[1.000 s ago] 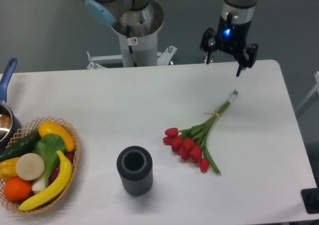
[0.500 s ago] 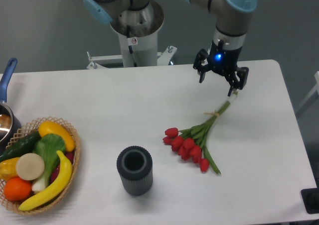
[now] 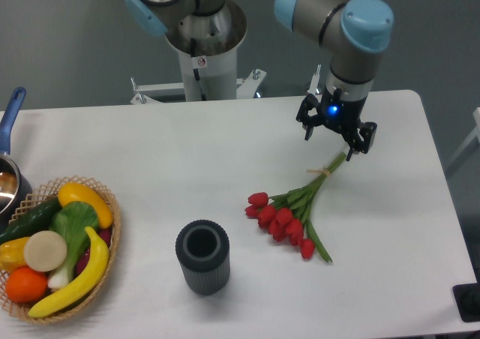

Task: Pick up the flowers from the table
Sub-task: 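Move the open gripper down toward the red tulip bouquet's stems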

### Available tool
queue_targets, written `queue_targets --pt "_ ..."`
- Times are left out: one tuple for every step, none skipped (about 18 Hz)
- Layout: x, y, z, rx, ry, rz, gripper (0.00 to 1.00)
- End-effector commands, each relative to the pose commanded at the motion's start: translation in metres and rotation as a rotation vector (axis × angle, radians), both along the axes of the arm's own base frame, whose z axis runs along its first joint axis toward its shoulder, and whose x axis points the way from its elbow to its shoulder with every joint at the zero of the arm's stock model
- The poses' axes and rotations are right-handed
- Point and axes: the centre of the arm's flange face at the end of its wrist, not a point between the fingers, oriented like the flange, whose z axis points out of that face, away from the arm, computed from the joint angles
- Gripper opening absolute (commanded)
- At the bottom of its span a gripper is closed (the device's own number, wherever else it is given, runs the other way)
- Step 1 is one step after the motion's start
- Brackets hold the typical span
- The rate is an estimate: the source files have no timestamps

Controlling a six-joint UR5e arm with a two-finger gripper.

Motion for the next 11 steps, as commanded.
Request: queue_targets --pt "0.002 0.006 -0.007 -0.003 -0.009 -0.011 1.0" --pt "0.001 0.007 -0.011 -0.006 -0.015 -0.017 1.0" --pt "0.001 0.008 -0.015 -0.008 -0.019 -0.024 1.0" --pt "-0.001 0.009 -0.018 -0.007 -0.022 -0.026 1.0" --pt "-0.001 0.01 -0.023 -0.01 -0.03 -0.028 1.0" --pt "-0.001 0.013 -0.027 -0.012 -0.033 -0.032 1.0" --pt "0.0 0.019 -0.034 -0.014 -0.036 -0.04 1.0" --pt "-0.001 0.023 -0.042 -0.014 -0.034 -0.041 1.0" --pt "-0.001 0.024 -0.047 -0.01 -0.028 -0.04 1.0" --pt "0.0 0.029 -0.05 -0.003 -0.011 -0.049 1.0" --pt "-0.001 0.033 -0.055 0.002 -0.003 -0.054 1.0"
